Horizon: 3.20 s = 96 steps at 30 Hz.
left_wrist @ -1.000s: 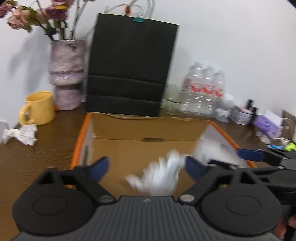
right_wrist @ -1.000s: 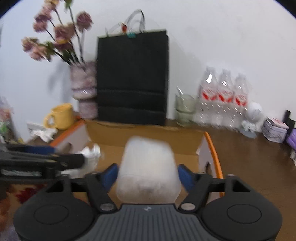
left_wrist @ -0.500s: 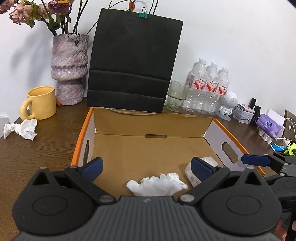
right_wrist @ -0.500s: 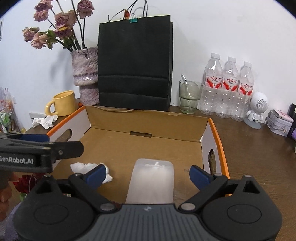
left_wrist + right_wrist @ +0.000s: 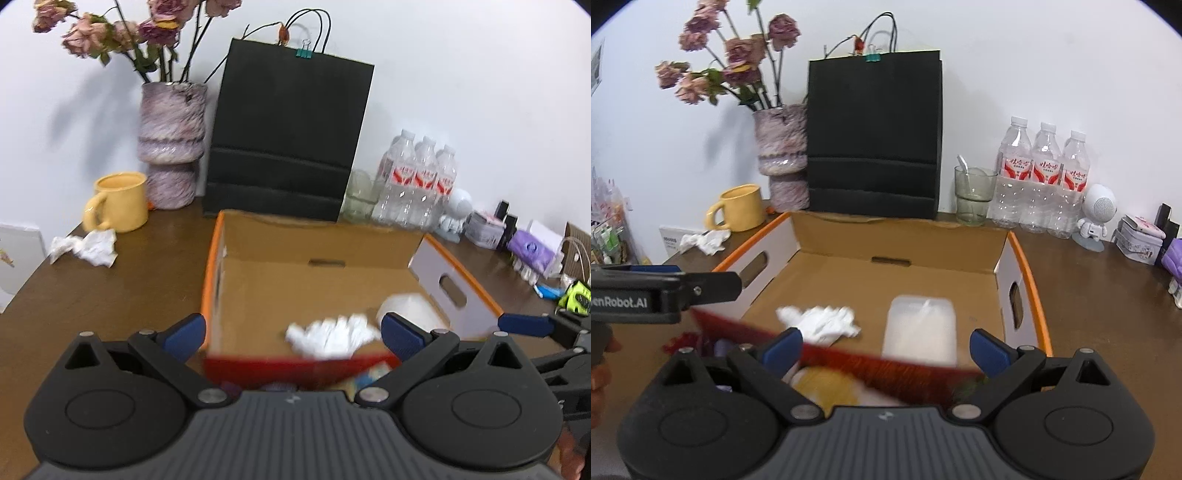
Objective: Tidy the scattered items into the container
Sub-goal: 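Grasp the purple pouch with the left gripper while the right grasps the plush toy, then release the pouch into the box with the left gripper while the right releases the plush toy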
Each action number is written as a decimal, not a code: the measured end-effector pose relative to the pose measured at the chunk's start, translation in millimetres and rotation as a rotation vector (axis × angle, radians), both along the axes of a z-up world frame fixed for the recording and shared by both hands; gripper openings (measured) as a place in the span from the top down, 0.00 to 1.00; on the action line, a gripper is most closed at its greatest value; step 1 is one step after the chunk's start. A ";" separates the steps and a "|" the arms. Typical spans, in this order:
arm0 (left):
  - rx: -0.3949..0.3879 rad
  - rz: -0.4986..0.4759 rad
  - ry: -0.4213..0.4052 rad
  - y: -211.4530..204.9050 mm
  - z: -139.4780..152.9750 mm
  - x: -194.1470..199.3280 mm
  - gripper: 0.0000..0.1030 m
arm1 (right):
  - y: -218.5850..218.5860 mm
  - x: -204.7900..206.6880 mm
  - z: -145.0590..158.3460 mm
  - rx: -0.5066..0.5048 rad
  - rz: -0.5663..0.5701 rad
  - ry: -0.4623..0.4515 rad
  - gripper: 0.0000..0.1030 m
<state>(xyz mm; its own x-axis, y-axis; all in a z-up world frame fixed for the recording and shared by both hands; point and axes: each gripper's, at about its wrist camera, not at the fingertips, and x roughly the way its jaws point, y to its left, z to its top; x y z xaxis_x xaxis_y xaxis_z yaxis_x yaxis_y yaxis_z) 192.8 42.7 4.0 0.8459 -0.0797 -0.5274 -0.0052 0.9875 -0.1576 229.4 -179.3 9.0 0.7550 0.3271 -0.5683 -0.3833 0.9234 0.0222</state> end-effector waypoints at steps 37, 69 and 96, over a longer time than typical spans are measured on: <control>-0.189 -0.083 0.125 21.0 -52.9 -53.5 0.92 | 1.0 -71.4 -47.3 0.172 -0.070 0.095 0.56; -0.260 -0.079 -0.169 -2.0 35.3 -29.5 0.94 | -9.9 -53.2 28.6 0.170 0.001 -0.167 0.57; -0.198 0.006 0.036 -3.3 -24.0 123.1 0.00 | 26.5 110.7 -27.0 -0.032 0.017 -0.002 0.04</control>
<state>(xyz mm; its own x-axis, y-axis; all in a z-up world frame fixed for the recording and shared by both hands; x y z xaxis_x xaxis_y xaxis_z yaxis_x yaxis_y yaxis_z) 315.9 39.4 -20.0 0.8278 -0.1795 -0.5316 -0.0204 0.9372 -0.3482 340.1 -152.8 -18.0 0.7505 0.3218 -0.5773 -0.3993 0.9168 -0.0080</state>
